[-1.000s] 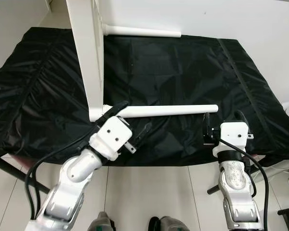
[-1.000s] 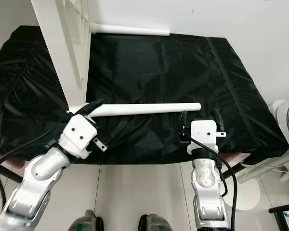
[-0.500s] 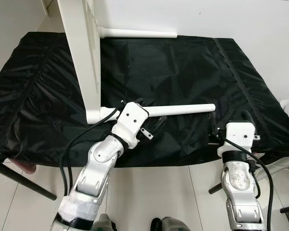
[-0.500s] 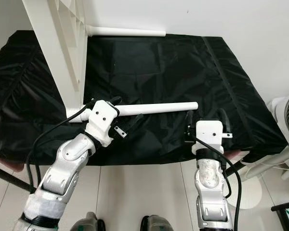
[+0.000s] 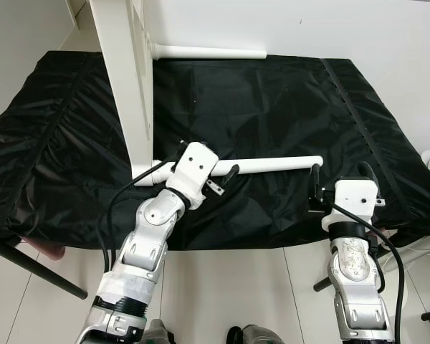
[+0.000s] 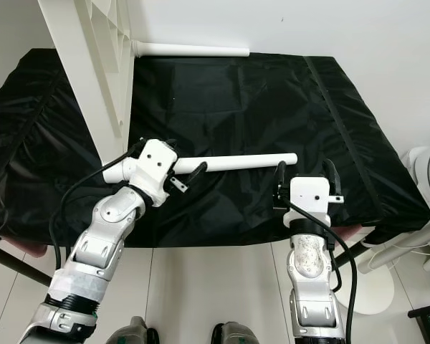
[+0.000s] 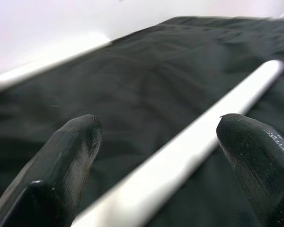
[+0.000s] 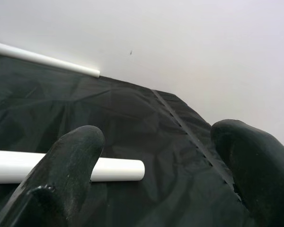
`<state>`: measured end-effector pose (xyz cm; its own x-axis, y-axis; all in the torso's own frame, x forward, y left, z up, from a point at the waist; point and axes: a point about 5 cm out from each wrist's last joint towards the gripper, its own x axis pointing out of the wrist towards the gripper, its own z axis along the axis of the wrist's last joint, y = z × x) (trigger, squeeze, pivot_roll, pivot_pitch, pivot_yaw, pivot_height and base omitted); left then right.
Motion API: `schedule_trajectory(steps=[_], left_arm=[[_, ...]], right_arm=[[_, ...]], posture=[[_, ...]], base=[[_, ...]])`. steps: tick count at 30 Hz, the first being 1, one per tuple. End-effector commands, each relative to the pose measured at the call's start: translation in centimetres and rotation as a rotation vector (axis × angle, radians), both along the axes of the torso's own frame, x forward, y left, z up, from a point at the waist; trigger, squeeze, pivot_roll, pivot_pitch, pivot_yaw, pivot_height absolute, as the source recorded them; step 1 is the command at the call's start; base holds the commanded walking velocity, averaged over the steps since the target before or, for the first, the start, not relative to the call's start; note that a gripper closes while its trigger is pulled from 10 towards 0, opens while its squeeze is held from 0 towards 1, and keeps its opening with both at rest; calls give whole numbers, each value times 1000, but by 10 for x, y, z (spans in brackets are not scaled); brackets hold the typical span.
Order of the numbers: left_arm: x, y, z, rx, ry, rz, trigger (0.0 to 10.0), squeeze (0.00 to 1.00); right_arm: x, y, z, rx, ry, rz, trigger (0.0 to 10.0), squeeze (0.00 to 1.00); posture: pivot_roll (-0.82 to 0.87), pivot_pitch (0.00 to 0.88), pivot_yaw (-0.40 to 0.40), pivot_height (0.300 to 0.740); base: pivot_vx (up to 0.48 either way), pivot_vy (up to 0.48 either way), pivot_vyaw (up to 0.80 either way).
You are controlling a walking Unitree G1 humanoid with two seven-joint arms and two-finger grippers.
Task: Building children table
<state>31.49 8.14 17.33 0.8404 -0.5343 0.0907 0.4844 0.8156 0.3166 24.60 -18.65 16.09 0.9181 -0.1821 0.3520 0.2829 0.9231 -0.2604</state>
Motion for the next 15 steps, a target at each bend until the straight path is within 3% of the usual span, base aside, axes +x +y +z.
schedule_trajectory(steps=[1, 3, 5, 15], left_arm=[[9, 28, 4, -69, -89, 368, 10000, 0], [9, 28, 4, -69, -89, 368, 10000, 0], [14, 42, 5, -53, -106, 413, 10000, 0], [16, 65, 9, 13, -149, 478, 10000, 0]], right_arm=[[0, 2, -2, 2, 0, -1, 10000, 0], [0, 2, -2, 2, 0, -1, 10000, 0], [0, 2, -2, 3, 0, 1, 10000, 0], [0, 2, -2, -1, 2, 6, 10000, 0]], posture=[[27, 25, -2, 740], [27, 25, -2, 740], [32, 27, -6, 740], [42, 34, -12, 740]], base=[[0, 0, 0], [0, 0, 0], [0, 0, 0], [0, 0, 0]])
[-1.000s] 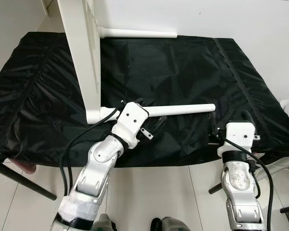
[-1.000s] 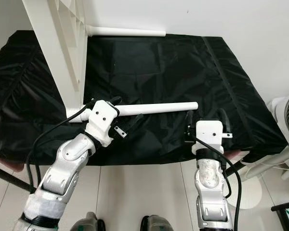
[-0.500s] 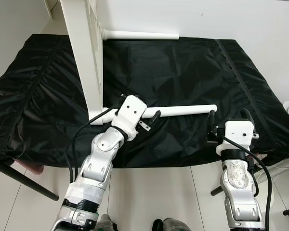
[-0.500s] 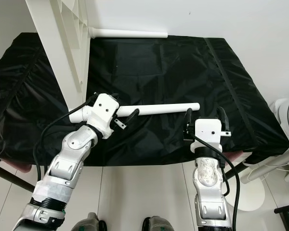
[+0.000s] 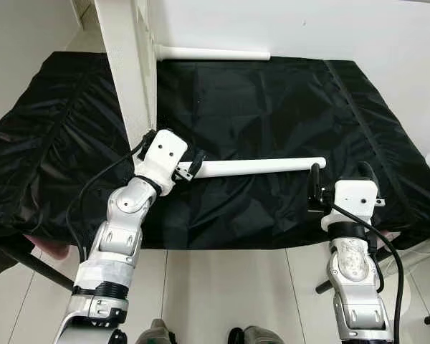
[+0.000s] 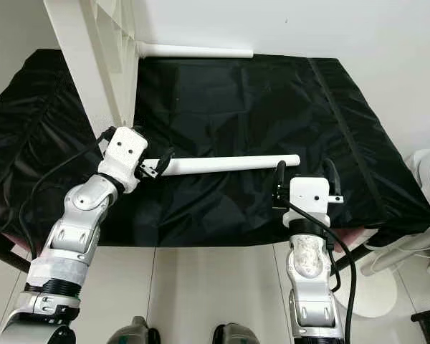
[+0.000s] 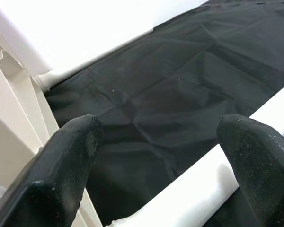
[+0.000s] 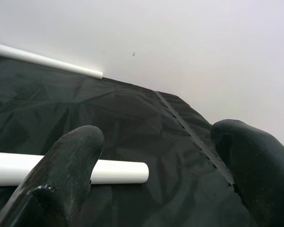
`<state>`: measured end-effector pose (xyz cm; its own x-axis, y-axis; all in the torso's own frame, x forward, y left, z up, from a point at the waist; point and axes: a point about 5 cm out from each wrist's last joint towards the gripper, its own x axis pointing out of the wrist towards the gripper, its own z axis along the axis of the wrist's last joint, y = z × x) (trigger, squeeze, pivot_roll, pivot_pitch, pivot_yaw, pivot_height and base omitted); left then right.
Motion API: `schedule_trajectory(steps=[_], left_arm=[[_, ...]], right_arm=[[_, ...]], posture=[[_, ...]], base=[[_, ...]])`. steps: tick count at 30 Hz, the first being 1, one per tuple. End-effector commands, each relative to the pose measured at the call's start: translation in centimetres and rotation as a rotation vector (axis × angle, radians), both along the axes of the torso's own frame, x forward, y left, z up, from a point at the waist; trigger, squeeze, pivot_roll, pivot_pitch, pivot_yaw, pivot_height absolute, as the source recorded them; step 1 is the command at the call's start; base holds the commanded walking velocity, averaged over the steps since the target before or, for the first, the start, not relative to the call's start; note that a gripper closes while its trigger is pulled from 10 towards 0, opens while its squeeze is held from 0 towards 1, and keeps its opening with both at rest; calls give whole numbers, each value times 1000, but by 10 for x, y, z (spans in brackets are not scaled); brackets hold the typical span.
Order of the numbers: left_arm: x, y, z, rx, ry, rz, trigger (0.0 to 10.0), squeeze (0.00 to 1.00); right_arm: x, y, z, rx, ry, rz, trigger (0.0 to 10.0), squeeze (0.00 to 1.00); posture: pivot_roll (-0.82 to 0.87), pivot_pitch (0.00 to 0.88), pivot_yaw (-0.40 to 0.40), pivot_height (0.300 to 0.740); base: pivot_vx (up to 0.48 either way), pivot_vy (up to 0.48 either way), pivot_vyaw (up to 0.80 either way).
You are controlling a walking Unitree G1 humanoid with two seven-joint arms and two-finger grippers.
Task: Building children table
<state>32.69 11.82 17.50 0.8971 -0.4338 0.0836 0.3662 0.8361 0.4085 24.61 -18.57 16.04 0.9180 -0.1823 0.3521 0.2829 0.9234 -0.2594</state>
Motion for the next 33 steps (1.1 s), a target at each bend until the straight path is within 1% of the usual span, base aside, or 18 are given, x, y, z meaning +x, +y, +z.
schedule_trajectory(steps=[1, 4, 11, 15, 21, 22, 30, 31, 32, 33], left_arm=[[4, 29, 7, -75, -128, 347, 10000, 0], [4, 35, 7, -61, -129, 357, 10000, 0], [5, 38, 9, -47, -143, 368, 10000, 0], [5, 44, 10, -29, -152, 372, 10000, 0], [3, 43, 11, -20, -155, 351, 10000, 0], [3, 44, 10, -8, -155, 348, 10000, 0], [3, 49, 11, 7, -163, 352, 10000, 0], [3, 48, 11, 1, -161, 345, 10000, 0], [1, 44, 9, -2, -167, 323, 10000, 0], [1, 44, 9, -2, -167, 323, 10000, 0]], right_arm=[[0, 2, -2, -2, 2, 6, 10000, 0], [0, 2, -3, 2, 6, 7, 10000, 0], [2, 5, -4, 10, 9, 19, 10000, 0], [4, 6, -5, 13, 9, 22, 10000, 0], [4, 7, -6, 14, 13, 26, 10000, 0], [4, 7, -6, 14, 15, 26, 10000, 0], [3, 6, -7, 17, 18, 23, 10000, 0], [3, 6, -7, 18, 18, 22, 10000, 0], [3, 7, -8, 18, 20, 25, 10000, 0], [3, 7, -8, 18, 20, 25, 10000, 0]], posture=[[42, 34, -12, 740], [51, 38, -16, 740], [68, 45, -18, 740], [76, 50, -17, 740], [79, 54, -17, 740], [78, 59, -17, 740], [78, 64, -15, 740], [76, 63, -14, 740], [73, 62, -15, 740], [73, 62, -15, 740]], base=[[0, 0, 0], [0, 0, 0], [0, 0, 0], [0, 0, 0], [0, 0, 0], [0, 0, 0], [0, 0, 0], [0, 0, 0], [0, 0, 0], [0, 0, 0]])
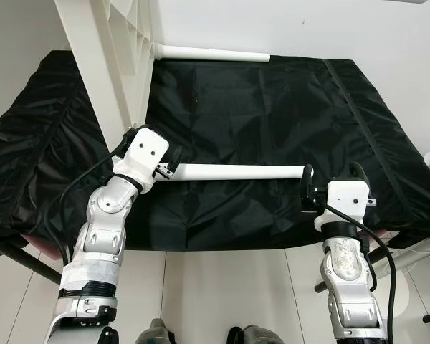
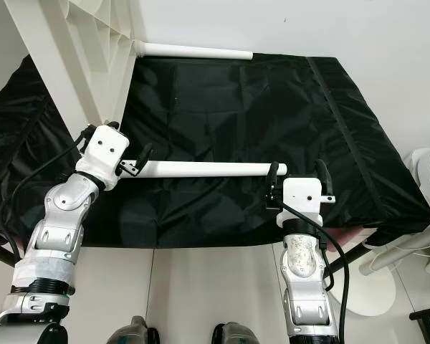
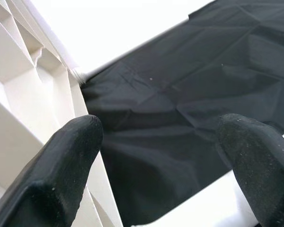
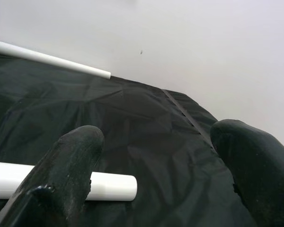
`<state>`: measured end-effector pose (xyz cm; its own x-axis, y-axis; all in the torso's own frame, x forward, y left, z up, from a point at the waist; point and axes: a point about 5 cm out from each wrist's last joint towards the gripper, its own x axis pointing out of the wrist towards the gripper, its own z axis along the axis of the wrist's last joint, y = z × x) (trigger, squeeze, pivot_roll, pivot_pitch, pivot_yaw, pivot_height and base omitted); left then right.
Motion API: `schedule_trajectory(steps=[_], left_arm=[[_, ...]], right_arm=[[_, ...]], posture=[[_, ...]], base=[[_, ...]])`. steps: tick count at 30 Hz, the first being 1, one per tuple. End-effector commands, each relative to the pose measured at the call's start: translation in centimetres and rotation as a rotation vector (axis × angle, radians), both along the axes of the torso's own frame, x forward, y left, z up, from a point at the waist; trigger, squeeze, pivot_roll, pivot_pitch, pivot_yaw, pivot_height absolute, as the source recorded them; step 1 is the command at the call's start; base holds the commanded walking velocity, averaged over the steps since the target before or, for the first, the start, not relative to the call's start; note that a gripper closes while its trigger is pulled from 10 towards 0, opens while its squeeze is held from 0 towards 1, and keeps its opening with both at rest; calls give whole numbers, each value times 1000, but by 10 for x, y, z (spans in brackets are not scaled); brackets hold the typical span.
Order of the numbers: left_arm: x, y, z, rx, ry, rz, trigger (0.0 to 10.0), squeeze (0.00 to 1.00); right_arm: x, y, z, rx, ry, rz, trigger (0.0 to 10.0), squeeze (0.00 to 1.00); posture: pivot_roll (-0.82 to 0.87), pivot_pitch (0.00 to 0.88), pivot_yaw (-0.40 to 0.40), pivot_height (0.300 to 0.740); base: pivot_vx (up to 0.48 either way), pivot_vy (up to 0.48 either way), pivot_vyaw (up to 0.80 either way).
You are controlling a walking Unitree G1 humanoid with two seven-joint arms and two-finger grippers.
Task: Building children table
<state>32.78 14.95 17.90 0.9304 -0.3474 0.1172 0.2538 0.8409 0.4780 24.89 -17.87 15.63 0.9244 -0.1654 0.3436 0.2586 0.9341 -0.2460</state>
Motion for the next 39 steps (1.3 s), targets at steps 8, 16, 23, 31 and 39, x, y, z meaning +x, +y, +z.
schedule_trajectory(steps=[8, 16, 23, 31, 39], left_arm=[[-15, -35, -12, -145, -72, -31, 10000, 0], [-19, -72, -36, -223, 73, -207, 10000, 0], [-17, -94, -45, -339, 178, -277, 10000, 0], [-20, -100, -64, -312, 226, -358, 10000, 0], [-8, -77, -70, -297, 277, -322, 10000, 0]], right_arm=[[1, -2, -9, 26, 24, -10, 10000, 0], [3, 2, -14, 90, 54, -11, 10000, 0], [5, 7, -18, 132, 74, -17, 10000, 0], [2, 6, -25, 190, 82, -3, 10000, 0], [2, 0, -26, 174, 66, -59, 10000, 0]], posture=[[50, 53, -12, 740], [11, 44, -8, 740], [-48, 32, -5, 740], [-57, 10, 17, 740], [-63, 0, 49, 740]], base=[[0, 0, 0], [0, 0, 0], [0, 0, 0], [0, 0, 0], [0, 0, 0]])
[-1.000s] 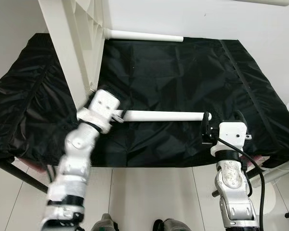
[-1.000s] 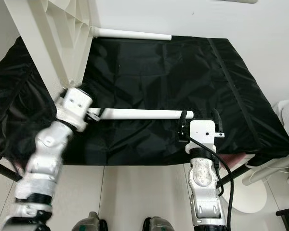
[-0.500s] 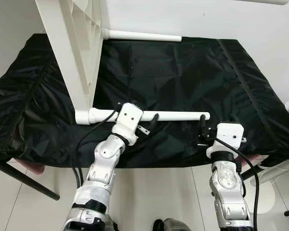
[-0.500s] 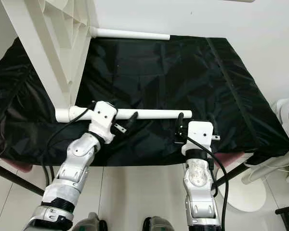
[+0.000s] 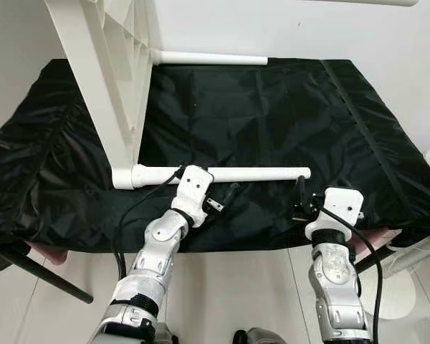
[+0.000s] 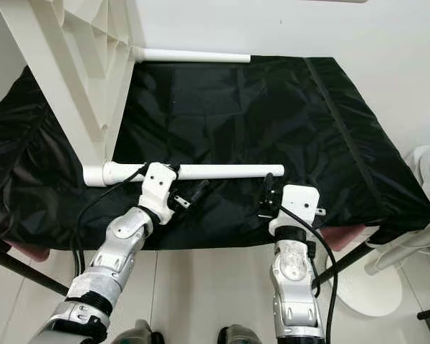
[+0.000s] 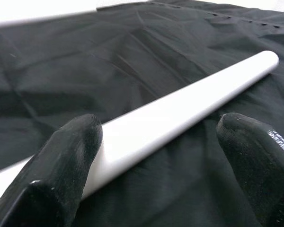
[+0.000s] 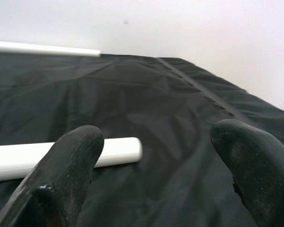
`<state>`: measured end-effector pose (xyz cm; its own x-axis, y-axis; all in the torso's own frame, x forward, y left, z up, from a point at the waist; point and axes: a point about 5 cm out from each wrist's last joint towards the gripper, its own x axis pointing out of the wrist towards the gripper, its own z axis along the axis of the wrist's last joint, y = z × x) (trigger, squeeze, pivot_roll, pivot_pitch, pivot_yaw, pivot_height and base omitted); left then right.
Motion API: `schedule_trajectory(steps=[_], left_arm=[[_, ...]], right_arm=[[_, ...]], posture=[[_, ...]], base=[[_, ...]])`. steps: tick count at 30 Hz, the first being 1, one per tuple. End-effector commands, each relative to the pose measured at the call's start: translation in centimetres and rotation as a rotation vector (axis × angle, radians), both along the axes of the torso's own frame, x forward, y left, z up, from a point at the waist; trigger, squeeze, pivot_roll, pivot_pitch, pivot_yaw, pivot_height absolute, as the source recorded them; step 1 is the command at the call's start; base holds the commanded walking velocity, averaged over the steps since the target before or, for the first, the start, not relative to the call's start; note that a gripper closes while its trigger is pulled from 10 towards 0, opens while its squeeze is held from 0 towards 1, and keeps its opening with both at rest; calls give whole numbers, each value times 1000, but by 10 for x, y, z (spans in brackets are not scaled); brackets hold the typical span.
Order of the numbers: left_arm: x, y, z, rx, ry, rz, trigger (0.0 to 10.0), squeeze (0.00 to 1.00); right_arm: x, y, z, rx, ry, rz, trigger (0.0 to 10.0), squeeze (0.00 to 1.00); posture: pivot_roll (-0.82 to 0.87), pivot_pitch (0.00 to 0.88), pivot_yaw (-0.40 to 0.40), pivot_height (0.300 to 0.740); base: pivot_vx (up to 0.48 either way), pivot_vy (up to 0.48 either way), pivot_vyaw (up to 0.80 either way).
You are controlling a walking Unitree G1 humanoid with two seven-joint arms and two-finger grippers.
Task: Building children table
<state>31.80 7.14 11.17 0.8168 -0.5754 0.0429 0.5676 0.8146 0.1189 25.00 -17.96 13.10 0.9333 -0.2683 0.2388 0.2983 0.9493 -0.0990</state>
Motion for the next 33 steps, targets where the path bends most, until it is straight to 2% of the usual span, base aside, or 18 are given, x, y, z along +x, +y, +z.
schedule_trajectory(steps=[1, 9, 13, 21, 28, 33], left_arm=[[1, 3, -4, 20, 27, -66, 10000, 0], [6, 23, 3, 130, -66, -130, 10000, 0], [7, 25, 4, 141, -81, -139, 10000, 0], [24, 44, 19, 101, -84, -100, 10000, 0], [36, 48, 25, 58, -73, 1, 10000, 0], [45, 47, 31, -17, -30, 73, 10000, 0]], right_arm=[[1, 1, 0, -5, -6, -5, 10000, 0], [0, 0, -2, -9, -8, -20, 10000, 0], [0, -1, -3, -9, -10, -22, 10000, 0], [1, -6, -3, -17, -19, -47, 10000, 0], [8, -6, -2, -31, -8, -20, 10000, 0], [13, -9, 5, -56, -17, -2, 10000, 0]], posture=[[-64, 0, 52, 740], [-64, 0, 77, 740], [-64, 0, 77, 740], [-42, 0, 80, 740], [-32, 0, 58, 740], [-36, 0, 63, 740]], base=[[0, 0, 0], [0, 0, 0], [0, 0, 0], [0, 0, 0], [0, 0, 0], [0, 0, 0]])
